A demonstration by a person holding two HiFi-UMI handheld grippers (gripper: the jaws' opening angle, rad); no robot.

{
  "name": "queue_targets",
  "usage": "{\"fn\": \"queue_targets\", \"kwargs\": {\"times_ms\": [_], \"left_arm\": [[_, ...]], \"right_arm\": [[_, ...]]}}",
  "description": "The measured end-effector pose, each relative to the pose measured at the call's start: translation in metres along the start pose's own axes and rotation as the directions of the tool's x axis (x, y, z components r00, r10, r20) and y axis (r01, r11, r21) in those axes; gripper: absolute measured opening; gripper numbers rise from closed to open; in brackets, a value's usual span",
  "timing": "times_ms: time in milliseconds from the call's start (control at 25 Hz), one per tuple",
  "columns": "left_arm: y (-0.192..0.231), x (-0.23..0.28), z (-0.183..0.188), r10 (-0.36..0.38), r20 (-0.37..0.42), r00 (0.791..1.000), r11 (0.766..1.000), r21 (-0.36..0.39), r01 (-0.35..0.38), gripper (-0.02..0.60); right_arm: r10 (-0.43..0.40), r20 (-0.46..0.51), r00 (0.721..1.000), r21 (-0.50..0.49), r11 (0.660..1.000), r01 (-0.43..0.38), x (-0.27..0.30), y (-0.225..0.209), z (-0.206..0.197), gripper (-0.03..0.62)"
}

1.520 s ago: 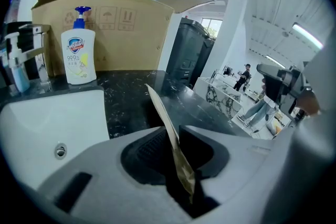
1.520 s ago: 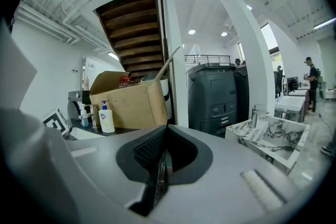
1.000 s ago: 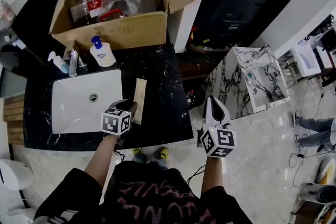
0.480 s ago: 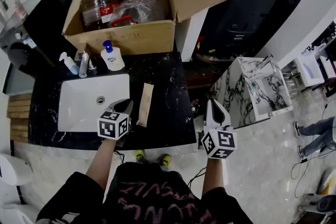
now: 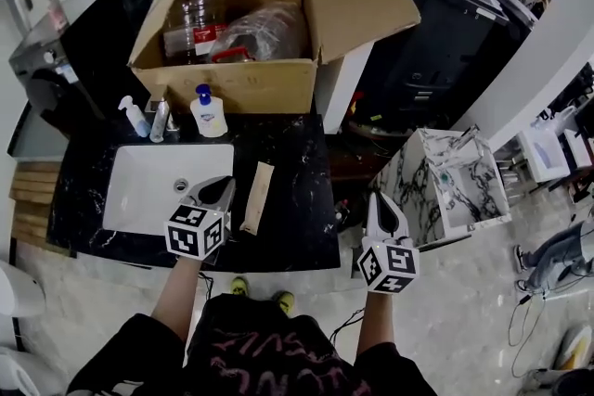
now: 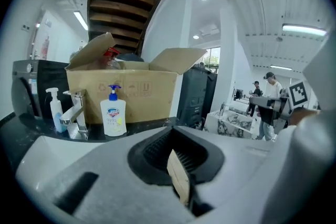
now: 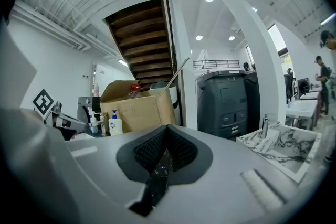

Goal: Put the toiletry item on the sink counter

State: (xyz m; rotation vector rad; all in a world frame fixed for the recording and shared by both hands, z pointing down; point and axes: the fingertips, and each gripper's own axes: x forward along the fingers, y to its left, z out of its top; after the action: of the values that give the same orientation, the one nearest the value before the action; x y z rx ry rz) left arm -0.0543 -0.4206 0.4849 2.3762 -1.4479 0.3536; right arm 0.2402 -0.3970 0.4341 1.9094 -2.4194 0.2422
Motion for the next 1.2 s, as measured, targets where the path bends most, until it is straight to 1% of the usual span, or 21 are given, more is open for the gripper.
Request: {"fn": "queue_targets", "kwargs": {"times_ms": [200,320,480,520,640,840,1040,1200], "left_arm": [[-0.004,-0.018,0.026,0.033,0.102,0.994,0.998,0.040,-0.038,-0.002],[-0.008,-0.029,0.038,0.055,0.154,0.987,0.996,0.055,-0.064,-0.002],[-0.015,-0.044,0.051,0.077,0.210,0.975,0.988,0.112,-0.102,-0.002],[-0.016,-0.047,0.053,0.077,0.221,0.972,0.988,0.115,-0.105,-0.002],[-0.018,-0.055,0.060,0.079,0.249,0.965,0.990,0.095,-0.105,-0.002],[-0.023,-0.065,0.070,0.085,0.279,0.956,0.986,0.112,-0.121,-0.002],[-0.027,-0.070,0.073,0.077,0.298,0.951,0.988,0.102,-0.112,-0.002],[-0.029,-0.070,0.075,0.078,0.310,0.948,0.987,0.109,-0.117,-0.002]], "right_arm": [[0.014,0.017,1.000,-0.001,1.000,-0.014,-0.003,-0.003,0.001,0.011],[0.026,0.017,1.000,-0.011,1.000,-0.026,-0.003,-0.003,-0.001,0.011],[0.039,0.028,0.999,-0.024,0.999,-0.038,-0.004,-0.003,-0.001,0.011],[0.041,0.030,0.999,-0.027,0.999,-0.040,-0.003,-0.003,0.000,0.011],[0.057,0.036,0.998,-0.037,0.998,-0.056,-0.003,-0.001,0.001,0.009],[0.074,0.041,0.996,-0.044,0.996,-0.072,-0.004,0.001,0.001,0.008],[0.058,0.039,0.998,-0.027,0.998,-0.057,-0.008,-0.004,-0.001,0.008],[0.059,0.052,0.997,-0.030,0.998,-0.057,-0.009,-0.006,0.002,0.008]]}}
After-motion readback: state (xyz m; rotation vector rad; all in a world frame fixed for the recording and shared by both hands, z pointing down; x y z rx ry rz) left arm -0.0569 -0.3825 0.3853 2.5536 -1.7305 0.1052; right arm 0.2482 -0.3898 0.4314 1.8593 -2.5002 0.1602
